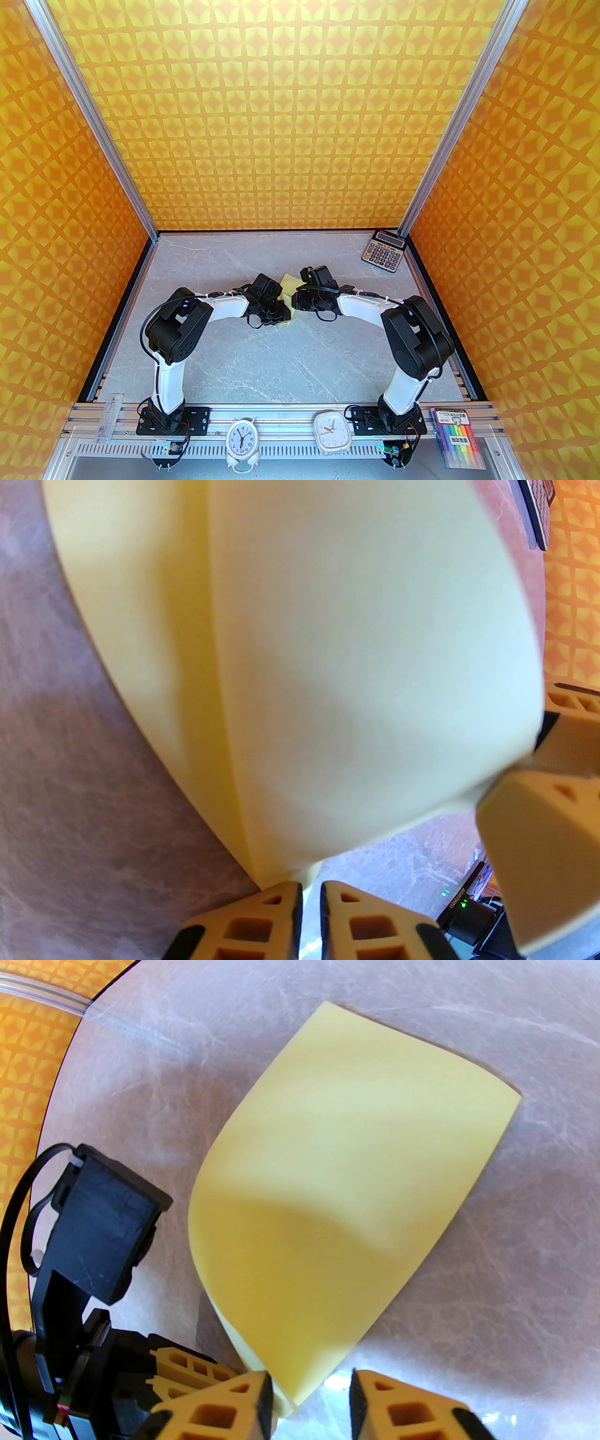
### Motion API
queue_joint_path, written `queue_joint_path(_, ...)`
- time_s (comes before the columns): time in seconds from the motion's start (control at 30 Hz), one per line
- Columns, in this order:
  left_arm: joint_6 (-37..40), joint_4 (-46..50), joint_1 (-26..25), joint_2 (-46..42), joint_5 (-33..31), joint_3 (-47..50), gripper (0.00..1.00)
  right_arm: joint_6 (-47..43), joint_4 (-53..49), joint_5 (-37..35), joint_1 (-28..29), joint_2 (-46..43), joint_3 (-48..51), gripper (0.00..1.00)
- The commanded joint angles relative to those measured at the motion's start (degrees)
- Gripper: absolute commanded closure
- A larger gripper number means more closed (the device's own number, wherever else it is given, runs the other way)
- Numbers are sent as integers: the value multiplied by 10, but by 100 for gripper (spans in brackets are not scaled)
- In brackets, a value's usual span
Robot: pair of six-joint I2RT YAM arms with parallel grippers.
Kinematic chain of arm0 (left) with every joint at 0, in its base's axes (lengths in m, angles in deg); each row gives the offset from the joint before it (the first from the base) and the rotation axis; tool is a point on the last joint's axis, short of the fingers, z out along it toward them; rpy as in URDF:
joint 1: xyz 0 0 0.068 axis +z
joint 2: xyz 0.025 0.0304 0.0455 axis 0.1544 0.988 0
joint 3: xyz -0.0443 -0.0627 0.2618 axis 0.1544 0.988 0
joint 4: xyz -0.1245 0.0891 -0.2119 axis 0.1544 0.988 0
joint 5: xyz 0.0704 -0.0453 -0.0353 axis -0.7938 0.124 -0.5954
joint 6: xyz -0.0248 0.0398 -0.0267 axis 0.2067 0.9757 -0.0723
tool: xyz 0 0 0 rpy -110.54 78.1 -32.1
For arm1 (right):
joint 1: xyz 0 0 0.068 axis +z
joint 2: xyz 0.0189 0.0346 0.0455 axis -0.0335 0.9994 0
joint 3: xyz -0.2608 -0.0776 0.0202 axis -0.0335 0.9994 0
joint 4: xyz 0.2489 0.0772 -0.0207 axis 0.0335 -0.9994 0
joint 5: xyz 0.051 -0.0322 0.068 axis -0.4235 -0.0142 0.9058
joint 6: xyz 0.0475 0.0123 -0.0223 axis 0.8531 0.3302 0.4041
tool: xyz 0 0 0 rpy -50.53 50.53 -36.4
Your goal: Fold a paper plane with a square sheet of paper (fold left side to right side)
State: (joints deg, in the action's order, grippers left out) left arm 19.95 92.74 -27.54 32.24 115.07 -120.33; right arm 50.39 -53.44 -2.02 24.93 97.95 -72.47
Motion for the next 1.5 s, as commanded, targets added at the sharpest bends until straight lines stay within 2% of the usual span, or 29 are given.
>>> queue_joint_path(0.0, 3, 34, -5, 19, 1, 2, 84, -13, -15, 6, -2, 26, -26, 84)
queue_joint_path(0.1, 3, 36, -4, 17, 0, 1, 84, -18, -18, -5, -2, 37, -37, 93)
queue_joint_path(0.3, 4, 38, -4, 15, 0, -2, 84, -24, -26, -14, -2, 58, -51, 100)
queue_joint_path(0.73, 8, 47, -5, 13, 0, -9, 84, -25, -33, -23, -2, 81, -59, 100)
queue_joint_path(1.07, 25, 71, 18, -44, -7, -46, 83, -26, -32, -16, -2, 83, -55, 100)
queue_joint_path(1.17, 23, 60, 18, -33, -7, -57, 90, -26, -32, -18, -2, 82, -53, 100)
queue_joint_path(1.47, 3, 19, 16, 5, 3, -60, 89, -23, -30, -14, -2, 80, -51, 100)
